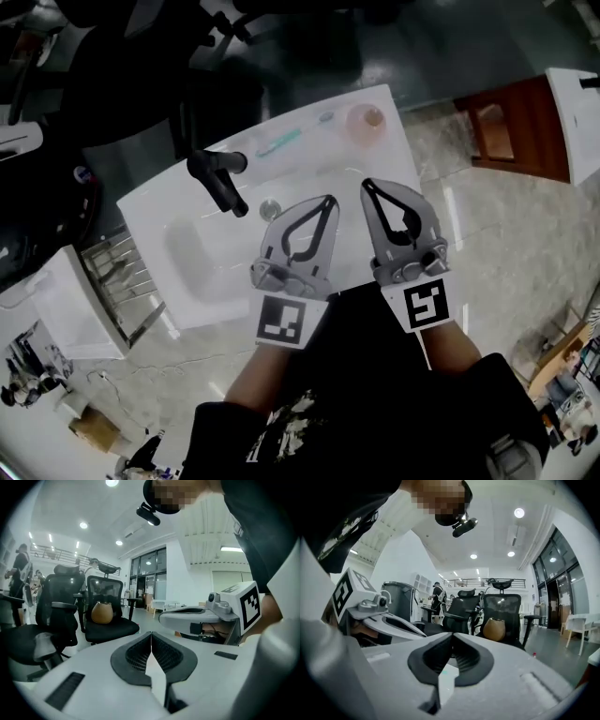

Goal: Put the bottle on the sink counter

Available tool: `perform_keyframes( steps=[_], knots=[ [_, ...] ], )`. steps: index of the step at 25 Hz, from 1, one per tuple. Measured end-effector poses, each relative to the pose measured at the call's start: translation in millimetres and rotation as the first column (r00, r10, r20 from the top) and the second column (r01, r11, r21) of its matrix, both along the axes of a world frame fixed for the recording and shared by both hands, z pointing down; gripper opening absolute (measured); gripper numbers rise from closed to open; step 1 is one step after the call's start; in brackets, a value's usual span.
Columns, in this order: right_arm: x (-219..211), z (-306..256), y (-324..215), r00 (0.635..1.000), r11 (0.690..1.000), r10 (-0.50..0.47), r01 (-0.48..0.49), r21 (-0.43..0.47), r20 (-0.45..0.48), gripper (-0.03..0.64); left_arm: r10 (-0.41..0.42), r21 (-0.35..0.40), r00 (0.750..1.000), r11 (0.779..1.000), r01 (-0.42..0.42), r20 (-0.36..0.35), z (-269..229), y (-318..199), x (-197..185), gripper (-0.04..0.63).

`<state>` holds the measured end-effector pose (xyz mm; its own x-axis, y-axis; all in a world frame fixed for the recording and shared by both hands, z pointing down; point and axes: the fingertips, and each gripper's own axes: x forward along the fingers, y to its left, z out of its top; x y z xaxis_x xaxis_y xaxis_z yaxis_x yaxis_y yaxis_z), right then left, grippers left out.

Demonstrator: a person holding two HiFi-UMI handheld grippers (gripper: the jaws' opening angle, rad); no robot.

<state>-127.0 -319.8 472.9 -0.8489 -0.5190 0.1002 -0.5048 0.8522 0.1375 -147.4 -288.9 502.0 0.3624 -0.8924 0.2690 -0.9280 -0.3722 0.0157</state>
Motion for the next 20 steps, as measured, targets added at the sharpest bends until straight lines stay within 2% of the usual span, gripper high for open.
perform_keyframes(
  steps=[5, 10, 17, 20],
  knots=[
    [-6, -41, 59, 0.996, 0.996, -0.071, 0.073, -0.041, 0.056, -0.005, 0.003, 0.069, 1.000, 0.998, -0.004, 0.010, -42, 49, -2, 0.015],
    [-5, -79, 102, 0.994, 0.997, -0.070, 0.071, -0.007, 0.090, -0.005, -0.025, 0.142, 0.999, 0.990, 0.018, 0.049, -82, 90, -18, 0.015],
    [7, -103, 177, 0.995, 0.996, -0.084, 0.082, 0.028, 0.061, -0.005, -0.099, 0.219, 0.994, 0.972, 0.085, 0.055, -125, 164, -21, 0.015],
    [-4, -108, 199, 0.992, 0.994, -0.109, 0.108, 0.025, 0.056, -0.005, -0.143, 0.230, 0.989, 0.964, 0.134, 0.023, -139, 192, -34, 0.015]
  ],
)
